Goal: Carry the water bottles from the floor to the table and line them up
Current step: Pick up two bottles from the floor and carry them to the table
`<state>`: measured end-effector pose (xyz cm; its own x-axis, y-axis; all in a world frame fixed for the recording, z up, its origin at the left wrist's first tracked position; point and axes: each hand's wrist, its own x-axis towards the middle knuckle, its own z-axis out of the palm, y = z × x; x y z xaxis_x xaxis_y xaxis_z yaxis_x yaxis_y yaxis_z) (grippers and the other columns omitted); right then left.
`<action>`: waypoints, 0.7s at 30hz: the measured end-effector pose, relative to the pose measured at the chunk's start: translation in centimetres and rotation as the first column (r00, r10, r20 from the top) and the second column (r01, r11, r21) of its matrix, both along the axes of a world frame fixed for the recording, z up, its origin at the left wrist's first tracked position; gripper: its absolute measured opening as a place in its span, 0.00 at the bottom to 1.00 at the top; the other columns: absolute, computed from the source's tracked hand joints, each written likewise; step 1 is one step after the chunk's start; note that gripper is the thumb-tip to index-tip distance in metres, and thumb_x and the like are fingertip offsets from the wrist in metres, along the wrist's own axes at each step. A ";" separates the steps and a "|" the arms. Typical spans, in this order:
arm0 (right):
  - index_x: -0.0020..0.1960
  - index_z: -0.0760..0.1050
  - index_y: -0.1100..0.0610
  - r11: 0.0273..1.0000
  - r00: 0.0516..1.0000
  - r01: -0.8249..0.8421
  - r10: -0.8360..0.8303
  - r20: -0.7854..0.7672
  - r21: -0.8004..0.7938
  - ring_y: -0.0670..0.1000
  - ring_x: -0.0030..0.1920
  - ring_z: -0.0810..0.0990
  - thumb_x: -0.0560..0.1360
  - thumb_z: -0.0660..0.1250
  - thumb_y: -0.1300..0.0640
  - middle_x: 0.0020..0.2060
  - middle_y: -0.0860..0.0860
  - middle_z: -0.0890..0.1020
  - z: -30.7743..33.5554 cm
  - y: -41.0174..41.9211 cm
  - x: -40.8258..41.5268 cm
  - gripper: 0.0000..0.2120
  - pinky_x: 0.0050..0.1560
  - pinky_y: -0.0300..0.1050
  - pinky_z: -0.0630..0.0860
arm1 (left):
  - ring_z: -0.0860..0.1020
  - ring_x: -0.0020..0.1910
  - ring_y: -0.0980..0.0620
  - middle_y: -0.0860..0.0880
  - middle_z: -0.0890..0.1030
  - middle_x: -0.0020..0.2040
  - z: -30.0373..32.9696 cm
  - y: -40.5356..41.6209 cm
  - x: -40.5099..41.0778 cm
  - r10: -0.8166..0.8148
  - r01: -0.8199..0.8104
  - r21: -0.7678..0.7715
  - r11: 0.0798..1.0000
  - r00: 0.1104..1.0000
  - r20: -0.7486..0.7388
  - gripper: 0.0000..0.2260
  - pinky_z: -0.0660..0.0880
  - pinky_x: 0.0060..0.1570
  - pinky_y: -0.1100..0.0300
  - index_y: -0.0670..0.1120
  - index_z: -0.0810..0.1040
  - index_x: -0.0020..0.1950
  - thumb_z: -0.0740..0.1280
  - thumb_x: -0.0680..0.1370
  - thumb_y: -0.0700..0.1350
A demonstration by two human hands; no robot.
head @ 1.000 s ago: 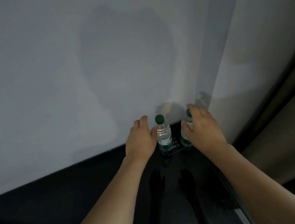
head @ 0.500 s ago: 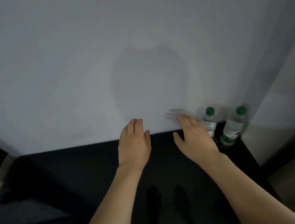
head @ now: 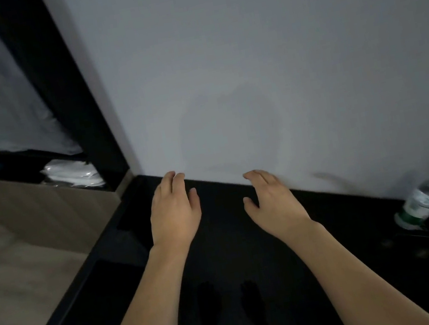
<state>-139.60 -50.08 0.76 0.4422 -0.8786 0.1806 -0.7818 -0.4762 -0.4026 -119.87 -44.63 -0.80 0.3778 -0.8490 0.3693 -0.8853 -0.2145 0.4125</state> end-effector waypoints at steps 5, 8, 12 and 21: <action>0.74 0.63 0.55 0.989 0.989 -0.146 0.146 -0.014 0.003 0.50 0.71 0.66 0.78 0.64 0.52 0.70 0.51 0.69 0.4 0.0 6.1 0.26 0.72 0.46 0.62 | 0.71 0.68 0.42 0.41 0.71 0.71 0.3 2.6 5.0 0.108 -0.107 0.018 0.994 0.994 -0.028 0.19 0.71 0.66 0.46 0.41 0.72 0.70 0.64 0.80 0.46; 0.74 0.62 0.56 0.972 0.972 -0.235 0.235 -0.024 0.017 0.51 0.72 0.65 0.79 0.63 0.52 0.71 0.52 0.68 0.6 -0.1 9.8 0.26 0.73 0.46 0.62 | 0.72 0.66 0.42 0.42 0.72 0.69 0.5 4.2 8.0 0.175 -0.174 0.020 0.985 0.984 -0.036 0.19 0.73 0.64 0.45 0.41 0.72 0.69 0.64 0.80 0.47; 0.74 0.62 0.56 0.942 0.943 -0.334 0.334 0.002 0.027 0.51 0.72 0.64 0.78 0.63 0.53 0.71 0.53 0.68 1.0 1.4 16.1 0.26 0.74 0.48 0.61 | 0.74 0.62 0.38 0.39 0.75 0.65 0.7 7.6 12.5 0.272 -0.272 -0.003 0.962 0.961 -0.048 0.17 0.74 0.61 0.45 0.38 0.74 0.66 0.67 0.79 0.44; 0.76 0.59 0.55 0.836 0.838 -0.546 0.545 0.031 0.051 0.53 0.73 0.62 0.78 0.63 0.53 0.72 0.52 0.66 1.8 9.5 34.7 0.28 0.73 0.47 0.61 | 0.71 0.67 0.39 0.40 0.70 0.71 1.2 19.2 28.4 0.504 -0.504 0.028 0.863 0.860 -0.079 0.20 0.70 0.65 0.47 0.39 0.70 0.71 0.63 0.81 0.46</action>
<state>-104.87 -40.61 2.57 0.8504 -0.5047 0.1490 -0.3962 -0.8004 -0.4499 -91.48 -25.40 0.42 0.7829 -0.5369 0.3144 -0.6194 -0.6253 0.4747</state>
